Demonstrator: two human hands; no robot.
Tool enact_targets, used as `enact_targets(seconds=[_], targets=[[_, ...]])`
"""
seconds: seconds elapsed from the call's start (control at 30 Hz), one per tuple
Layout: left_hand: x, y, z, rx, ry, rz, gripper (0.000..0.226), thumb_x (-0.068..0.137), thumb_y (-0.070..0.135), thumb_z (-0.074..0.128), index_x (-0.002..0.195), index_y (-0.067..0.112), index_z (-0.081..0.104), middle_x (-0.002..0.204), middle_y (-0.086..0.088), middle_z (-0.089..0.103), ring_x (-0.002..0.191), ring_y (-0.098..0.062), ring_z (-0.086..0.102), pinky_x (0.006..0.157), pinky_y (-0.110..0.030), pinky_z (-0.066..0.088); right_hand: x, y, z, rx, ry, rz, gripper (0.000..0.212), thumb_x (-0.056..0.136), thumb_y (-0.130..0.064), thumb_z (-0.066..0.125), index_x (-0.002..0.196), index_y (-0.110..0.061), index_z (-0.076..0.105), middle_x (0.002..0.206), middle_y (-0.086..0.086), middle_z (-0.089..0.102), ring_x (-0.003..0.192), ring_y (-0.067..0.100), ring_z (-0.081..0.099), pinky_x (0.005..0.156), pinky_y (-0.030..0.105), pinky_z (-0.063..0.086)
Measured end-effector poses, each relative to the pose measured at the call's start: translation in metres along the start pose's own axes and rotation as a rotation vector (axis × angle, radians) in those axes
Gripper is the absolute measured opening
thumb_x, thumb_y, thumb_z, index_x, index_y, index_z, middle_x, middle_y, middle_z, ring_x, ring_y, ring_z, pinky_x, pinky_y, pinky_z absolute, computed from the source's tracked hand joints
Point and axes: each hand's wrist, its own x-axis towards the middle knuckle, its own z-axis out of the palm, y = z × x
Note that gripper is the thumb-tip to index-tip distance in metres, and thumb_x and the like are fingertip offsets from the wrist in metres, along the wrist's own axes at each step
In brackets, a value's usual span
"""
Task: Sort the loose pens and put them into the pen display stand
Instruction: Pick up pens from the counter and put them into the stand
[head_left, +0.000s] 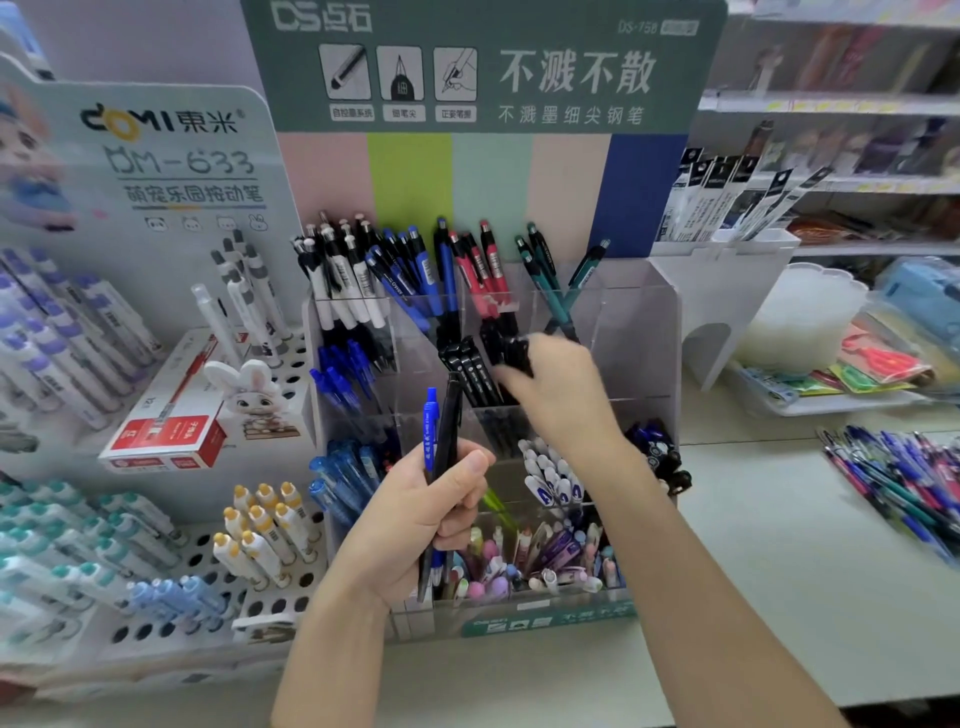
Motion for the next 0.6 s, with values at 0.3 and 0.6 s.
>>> enact_targets(seconds=[0.3,0.6], targets=[[0.0,0.001,0.002,0.017,-0.033,0.024,0.027,0.08,0.022,0.065,0.096,0.004,0.053,0.061,0.0,0.046,0.046,-0.009,0.033,0.04,-0.018,0.029,-0.025,0.001,-0.027,0.295,0.012,0.061,0.019,0.088,-0.008,0.062,0.105,-0.015,0.056,0.091,-0.003,0.059,0.082,0.013,0.059,0.077,0.036,0.055],[0.005,0.001,0.015,0.07,-0.044,0.01,0.034,0.084,0.027,0.071,0.097,0.001,0.053,0.058,-0.001,0.048,0.045,-0.01,0.032,0.041,-0.02,0.025,-0.048,-0.013,-0.029,0.607,-0.334,0.032,0.002,0.085,-0.02,0.069,0.083,-0.019,0.068,0.071,-0.002,0.065,0.061,0.002,0.057,0.057,0.018,0.049]])
